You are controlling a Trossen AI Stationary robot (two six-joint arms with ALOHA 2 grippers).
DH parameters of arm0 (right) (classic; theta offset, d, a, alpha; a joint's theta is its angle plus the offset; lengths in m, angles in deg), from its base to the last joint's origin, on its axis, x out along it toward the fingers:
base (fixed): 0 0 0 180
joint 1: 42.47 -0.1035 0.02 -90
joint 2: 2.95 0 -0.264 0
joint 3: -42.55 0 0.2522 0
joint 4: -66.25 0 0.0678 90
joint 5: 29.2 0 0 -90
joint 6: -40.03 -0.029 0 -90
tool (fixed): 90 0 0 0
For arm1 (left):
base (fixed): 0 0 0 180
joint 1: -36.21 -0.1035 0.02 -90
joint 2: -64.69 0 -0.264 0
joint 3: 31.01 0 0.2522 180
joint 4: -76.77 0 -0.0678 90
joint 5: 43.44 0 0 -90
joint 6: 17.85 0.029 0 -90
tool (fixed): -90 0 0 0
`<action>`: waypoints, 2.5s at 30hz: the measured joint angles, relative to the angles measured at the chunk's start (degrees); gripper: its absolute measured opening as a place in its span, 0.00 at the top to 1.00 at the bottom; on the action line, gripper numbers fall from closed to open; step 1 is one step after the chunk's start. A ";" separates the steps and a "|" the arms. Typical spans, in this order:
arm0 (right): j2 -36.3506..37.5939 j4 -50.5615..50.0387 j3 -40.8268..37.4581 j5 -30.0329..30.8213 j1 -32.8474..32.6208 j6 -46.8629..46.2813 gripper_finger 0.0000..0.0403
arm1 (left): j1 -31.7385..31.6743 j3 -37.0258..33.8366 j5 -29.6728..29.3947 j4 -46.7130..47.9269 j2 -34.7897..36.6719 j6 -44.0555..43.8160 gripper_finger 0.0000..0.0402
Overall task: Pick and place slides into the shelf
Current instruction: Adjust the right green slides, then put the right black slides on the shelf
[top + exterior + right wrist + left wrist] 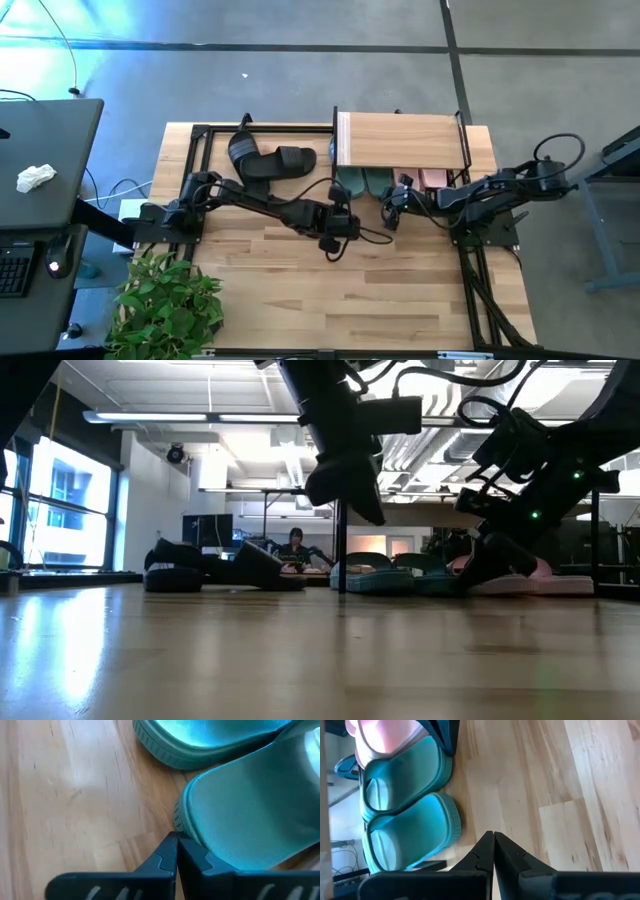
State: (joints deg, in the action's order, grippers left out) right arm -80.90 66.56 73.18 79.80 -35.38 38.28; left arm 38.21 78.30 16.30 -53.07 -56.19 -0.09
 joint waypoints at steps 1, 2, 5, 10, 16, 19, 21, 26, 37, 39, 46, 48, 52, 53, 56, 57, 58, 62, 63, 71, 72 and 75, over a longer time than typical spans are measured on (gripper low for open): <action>-0.16 0.07 0.00 -0.07 0.17 -0.01 1.00 | 0.00 -0.03 -0.02 0.12 0.00 -0.05 1.00; -0.16 0.05 -0.02 -0.33 0.38 0.06 1.00 | 0.00 -0.04 -0.02 0.08 0.00 -0.07 1.00; -0.15 0.28 -0.02 -0.63 0.50 0.23 1.00 | 0.02 -0.04 -0.02 0.09 0.00 -0.07 0.99; -0.15 0.31 -0.02 -0.57 0.50 0.25 1.00 | 0.00 -0.04 -0.22 0.06 0.00 -0.07 0.99; -0.01 -0.01 -0.02 -2.04 0.55 0.08 1.00 | -0.04 -0.04 -0.22 0.15 0.00 -0.11 0.99; 0.31 -0.02 0.00 -4.45 -0.29 -1.00 1.00 | 0.02 -0.04 -0.22 0.19 0.00 -0.08 0.99; 0.86 0.05 0.00 -5.29 -1.19 -1.22 1.00 | 0.02 -0.04 -0.22 0.27 0.00 0.07 0.99; 4.94 -0.34 0.00 -6.27 -3.79 -1.23 1.00 | -0.02 -0.04 -0.22 1.92 0.00 0.39 0.99; 19.58 -4.37 0.00 -9.00 -8.32 -0.90 1.00 | -0.59 0.15 -0.45 2.96 3.09 3.96 0.99; 21.71 -5.71 0.00 -9.00 -8.68 -0.84 1.00 | -0.59 0.15 -0.46 3.31 4.82 5.47 0.99; 25.12 -7.58 0.00 -8.53 -9.13 -0.82 1.00 | -1.25 0.23 -4.58 6.74 13.16 10.54 0.99; 25.27 -7.92 0.00 -8.52 -9.13 -0.84 1.00 | -1.88 0.16 -8.31 10.76 15.23 13.14 0.99; 25.13 -8.73 0.00 -8.60 -9.13 -1.16 1.00 | -3.98 0.17 -13.56 18.85 18.50 16.02 0.99; 25.14 -8.81 0.00 -8.76 -9.13 -1.21 1.00 | -4.88 0.17 -13.45 21.74 19.24 14.21 0.99; 25.22 -8.74 0.00 -9.20 -9.13 -1.06 1.00 | -8.63 -0.06 -9.34 29.57 20.91 6.92 0.99; 25.22 -8.54 0.00 -9.20 -9.13 -0.88 1.00 | -9.89 -0.61 -8.40 31.04 21.27 5.51 0.99; 25.22 -8.35 0.00 -9.18 -9.13 -0.76 1.00 | -10.89 -1.42 -8.08 31.30 21.66 4.76 0.99; 25.22 -8.49 0.00 -8.21 -9.13 0.22 1.00 | -14.38 -6.58 -6.94 30.31 22.88 5.07 0.99; 25.22 -8.58 0.00 -8.24 -9.13 0.08 1.00 | -15.27 -8.42 -6.16 29.73 23.10 5.83 0.99; 25.22 -8.85 0.00 -8.28 -9.13 -0.80 1.00 | -21.63 -22.09 -4.74 17.38 24.00 19.88 0.99; 25.22 -8.86 0.00 -8.28 -9.13 -0.80 1.00 | -22.23 -23.18 -4.49 16.41 24.02 21.15 0.99; 25.22 -8.87 0.00 -8.26 -9.13 -0.78 1.00 | -24.18 -25.96 -2.93 13.88 24.02 24.26 0.99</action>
State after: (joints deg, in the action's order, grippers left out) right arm -55.68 57.69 73.18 71.54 -44.51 37.49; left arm 14.02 52.34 13.37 -39.19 -32.17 24.17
